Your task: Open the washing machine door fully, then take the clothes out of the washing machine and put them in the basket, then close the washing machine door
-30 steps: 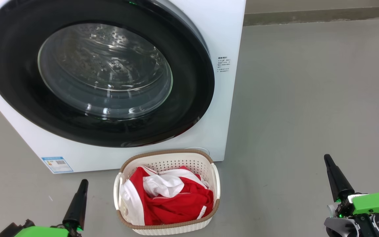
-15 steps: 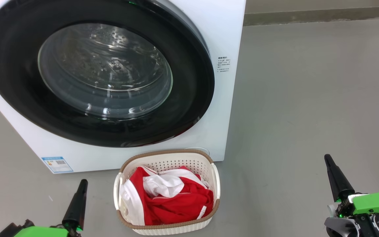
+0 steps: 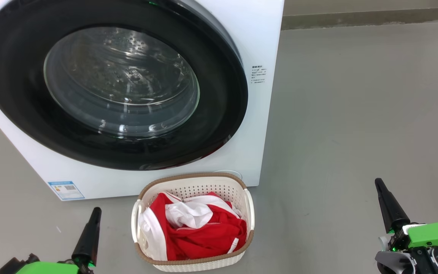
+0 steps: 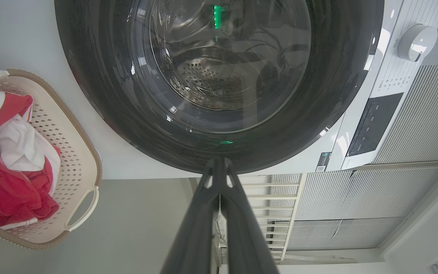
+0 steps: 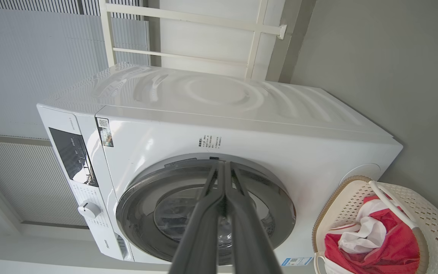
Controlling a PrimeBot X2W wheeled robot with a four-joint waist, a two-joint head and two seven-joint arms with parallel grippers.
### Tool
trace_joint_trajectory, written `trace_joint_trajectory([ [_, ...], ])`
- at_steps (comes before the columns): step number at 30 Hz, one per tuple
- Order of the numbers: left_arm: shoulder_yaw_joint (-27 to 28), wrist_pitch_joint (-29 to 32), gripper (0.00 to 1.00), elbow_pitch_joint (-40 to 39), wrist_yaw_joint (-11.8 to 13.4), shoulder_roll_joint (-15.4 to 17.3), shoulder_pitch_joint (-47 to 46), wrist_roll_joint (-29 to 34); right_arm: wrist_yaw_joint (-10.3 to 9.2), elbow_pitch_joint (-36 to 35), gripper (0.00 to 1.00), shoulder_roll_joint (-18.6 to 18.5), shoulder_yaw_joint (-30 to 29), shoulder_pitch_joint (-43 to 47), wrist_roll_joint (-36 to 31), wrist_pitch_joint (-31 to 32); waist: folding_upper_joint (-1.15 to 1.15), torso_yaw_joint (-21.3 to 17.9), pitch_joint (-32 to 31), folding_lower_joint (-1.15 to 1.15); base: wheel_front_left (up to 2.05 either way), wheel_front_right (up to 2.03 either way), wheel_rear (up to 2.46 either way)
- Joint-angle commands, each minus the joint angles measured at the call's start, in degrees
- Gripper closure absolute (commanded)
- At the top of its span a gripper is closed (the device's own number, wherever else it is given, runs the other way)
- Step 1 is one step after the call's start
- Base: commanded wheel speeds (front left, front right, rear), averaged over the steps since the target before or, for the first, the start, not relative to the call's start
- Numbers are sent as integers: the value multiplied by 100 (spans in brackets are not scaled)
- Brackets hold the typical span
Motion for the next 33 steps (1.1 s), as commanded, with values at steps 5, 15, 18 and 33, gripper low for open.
trace_joint_trajectory([
  [5,217,44,100,-158,-41,44,-166,-47,3,-168,100,-73,90,-259,6,31,0,0,0,0,0,0,0],
  [15,224,49,100,-158,-41,40,-167,-41,3,-168,100,-69,84,-259,1,36,0,0,0,0,0,0,0],
  [18,225,50,100,-158,-41,39,-167,-40,3,-168,100,-67,82,-259,-1,38,0,0,0,0,0,0,0],
  [33,233,56,100,-158,-41,34,-168,-34,3,-167,100,-62,74,-260,-7,44,0,0,0,0,0,0,0],
])
